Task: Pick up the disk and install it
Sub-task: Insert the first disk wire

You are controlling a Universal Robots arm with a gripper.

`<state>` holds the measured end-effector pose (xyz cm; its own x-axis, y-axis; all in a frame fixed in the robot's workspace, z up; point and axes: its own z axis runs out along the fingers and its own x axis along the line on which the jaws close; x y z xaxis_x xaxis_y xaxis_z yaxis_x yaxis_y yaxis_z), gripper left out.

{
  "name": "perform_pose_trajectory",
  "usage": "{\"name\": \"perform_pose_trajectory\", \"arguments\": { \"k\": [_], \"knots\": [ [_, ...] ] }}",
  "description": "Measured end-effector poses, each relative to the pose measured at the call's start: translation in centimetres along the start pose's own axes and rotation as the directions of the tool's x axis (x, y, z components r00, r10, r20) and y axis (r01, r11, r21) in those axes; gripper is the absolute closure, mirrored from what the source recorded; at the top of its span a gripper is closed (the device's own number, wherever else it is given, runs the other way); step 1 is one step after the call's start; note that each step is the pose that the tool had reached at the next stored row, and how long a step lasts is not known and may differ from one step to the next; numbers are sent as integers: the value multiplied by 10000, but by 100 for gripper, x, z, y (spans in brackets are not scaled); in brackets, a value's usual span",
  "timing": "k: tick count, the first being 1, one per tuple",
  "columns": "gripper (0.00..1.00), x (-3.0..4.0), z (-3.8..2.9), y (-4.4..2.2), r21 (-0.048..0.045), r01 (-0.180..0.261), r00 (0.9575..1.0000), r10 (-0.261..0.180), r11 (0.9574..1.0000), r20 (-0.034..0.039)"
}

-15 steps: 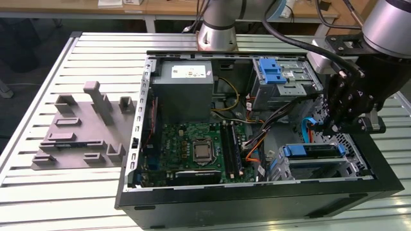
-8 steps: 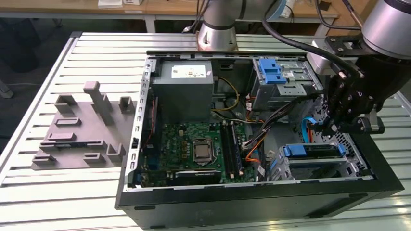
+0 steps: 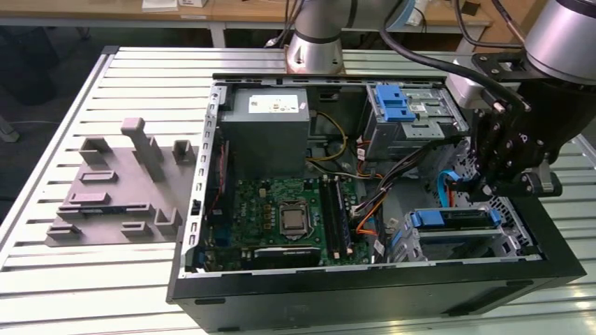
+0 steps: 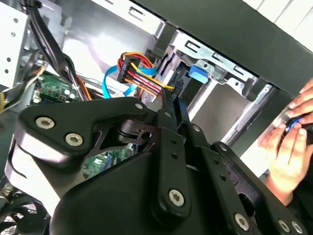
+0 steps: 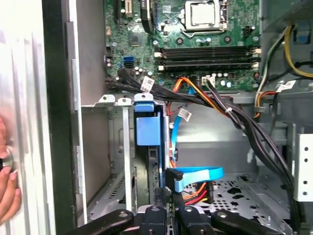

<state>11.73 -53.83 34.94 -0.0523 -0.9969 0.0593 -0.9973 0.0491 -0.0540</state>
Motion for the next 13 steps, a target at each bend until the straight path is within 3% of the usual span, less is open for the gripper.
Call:
{"name": "perform_pose_trajectory", "arguments": {
  "k": [3, 5, 10, 13],
  "knots": [
    [84, -1, 17, 2, -254, 15, 10000, -15, 9997, -13],
    [84, -1, 37, 3, -356, 22, 10000, -23, 9994, -19],
    [84, 57, 112, 3, -376, 22, 10000, -23, 9993, -8],
    [84, 60, 113, 3, -376, 23, 10000, -23, 9993, -9]
  ]
}}
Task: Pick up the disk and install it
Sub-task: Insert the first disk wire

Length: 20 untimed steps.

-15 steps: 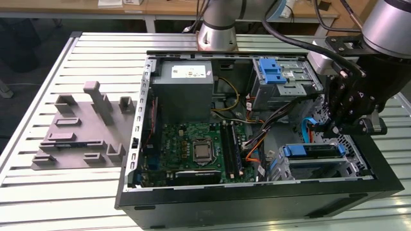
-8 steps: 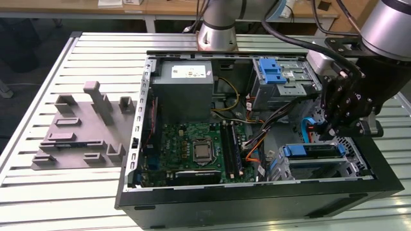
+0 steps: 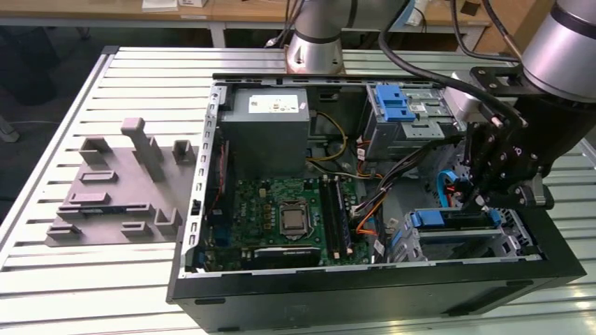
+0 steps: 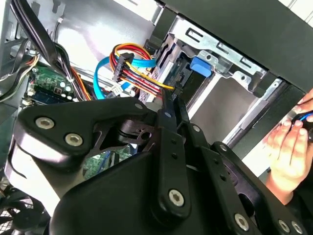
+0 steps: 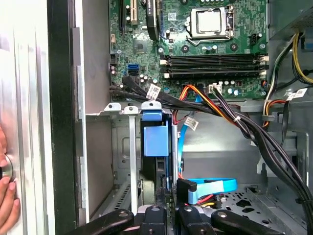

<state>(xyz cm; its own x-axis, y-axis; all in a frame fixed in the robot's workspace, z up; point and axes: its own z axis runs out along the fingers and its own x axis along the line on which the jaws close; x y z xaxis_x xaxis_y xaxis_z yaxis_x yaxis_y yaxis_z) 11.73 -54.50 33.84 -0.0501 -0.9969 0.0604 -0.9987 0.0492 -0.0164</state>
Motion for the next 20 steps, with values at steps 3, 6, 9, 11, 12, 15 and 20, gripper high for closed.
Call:
{"name": "perform_pose_trajectory", "arguments": {
  "k": [3, 6, 9, 11, 12, 15, 20],
  "knots": [
    [84, -1, 4, -4, -2, -25, 10000, 25, 10000, 5],
    [84, -3, 13, -6, -17, -270, 9996, 270, 9996, 1],
    [84, -3, 18, -22, -25, -365, 9993, 365, 9993, 1],
    [84, -5, 21, -43, -31, -366, 9993, 366, 9993, 1],
    [84, -6, 21, -44, -31, -365, 9993, 365, 9993, 0],
    [84, -5, 26, -44, -32, -366, 9993, 366, 9993, 1],
    [84, -6, 41, -51, -34, -366, 9993, 366, 9993, -1]
  ]
}}
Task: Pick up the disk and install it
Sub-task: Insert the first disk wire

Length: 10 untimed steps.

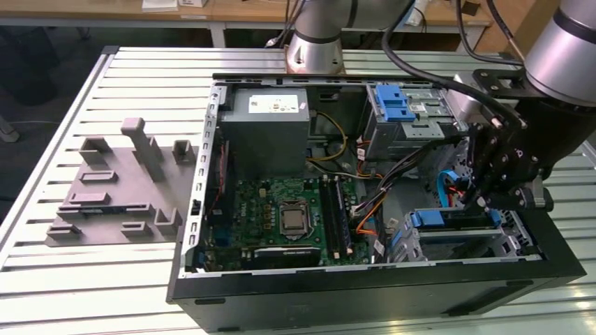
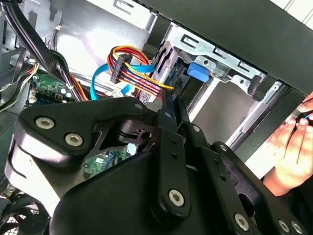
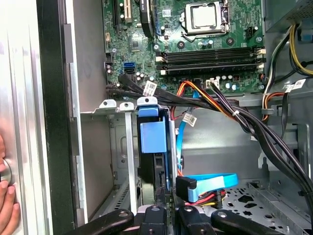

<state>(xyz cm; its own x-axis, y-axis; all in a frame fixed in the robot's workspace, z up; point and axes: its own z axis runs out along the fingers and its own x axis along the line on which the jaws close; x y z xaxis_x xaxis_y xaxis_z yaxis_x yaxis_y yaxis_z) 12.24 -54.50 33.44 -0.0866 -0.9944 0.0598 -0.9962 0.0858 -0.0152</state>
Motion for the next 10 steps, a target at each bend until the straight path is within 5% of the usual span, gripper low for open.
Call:
{"name": "perform_pose_trajectory", "arguments": {
  "k": [10],
  "knots": [
    [84, 14, 12, -10, -25, 1, 10000, -1, 10000, -1]
  ]
}}
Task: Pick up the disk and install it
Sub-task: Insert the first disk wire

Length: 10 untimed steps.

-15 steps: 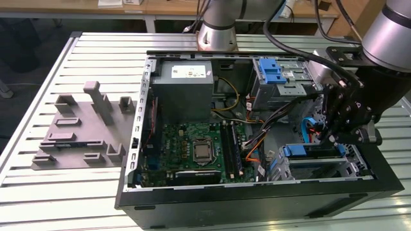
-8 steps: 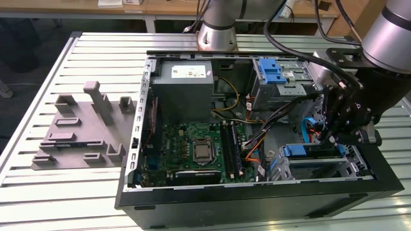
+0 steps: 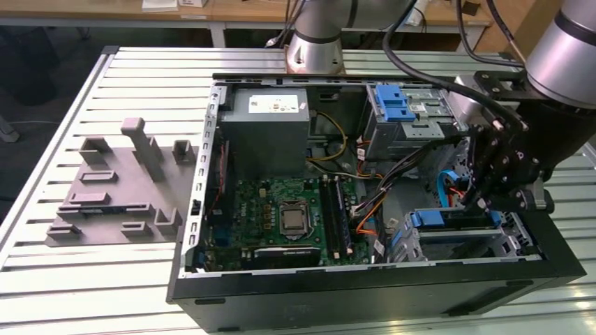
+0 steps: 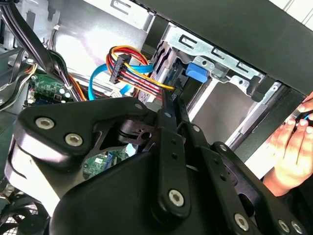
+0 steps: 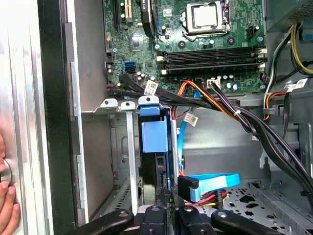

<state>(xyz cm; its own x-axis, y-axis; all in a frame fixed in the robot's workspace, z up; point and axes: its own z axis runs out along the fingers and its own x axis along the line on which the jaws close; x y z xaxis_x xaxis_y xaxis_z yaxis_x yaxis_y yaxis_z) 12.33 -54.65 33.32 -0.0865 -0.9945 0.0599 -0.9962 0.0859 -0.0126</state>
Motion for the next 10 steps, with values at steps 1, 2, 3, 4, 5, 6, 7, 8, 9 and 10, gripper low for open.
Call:
{"name": "perform_pose_trajectory", "arguments": {
  "k": [1, 2, 3, 4, 5, 6, 7, 8, 9, 10],
  "knots": [
    [84, 1, 1, 0, -1, 0, 10000, 0, 10000, 0],
    [84, 1, 1, 0, -2, 1, 10000, -1, 10000, -1],
    [84, 1, 1, 0, -4, 0, 10000, 0, 10000, -3],
    [84, 1, 3, 0, -6, 1, 10000, -1, 10000, -2],
    [84, 1, 5, 0, -10, 1, 10000, -1, 10000, -3],
    [84, 1, 7, 0, -14, 1, 10000, -1, 10000, -3],
    [84, 1, 10, 0, -20, 2, 10000, -2, 10000, -2],
    [84, 1, 12, 0, -27, 2, 10000, -2, 10000, -3],
    [84, 1, 15, 0, -36, 3, 10000, -3, 10000, -2],
    [84, 0, 18, 0, -45, 4, 10000, -4, 10000, -4]
  ]
}}
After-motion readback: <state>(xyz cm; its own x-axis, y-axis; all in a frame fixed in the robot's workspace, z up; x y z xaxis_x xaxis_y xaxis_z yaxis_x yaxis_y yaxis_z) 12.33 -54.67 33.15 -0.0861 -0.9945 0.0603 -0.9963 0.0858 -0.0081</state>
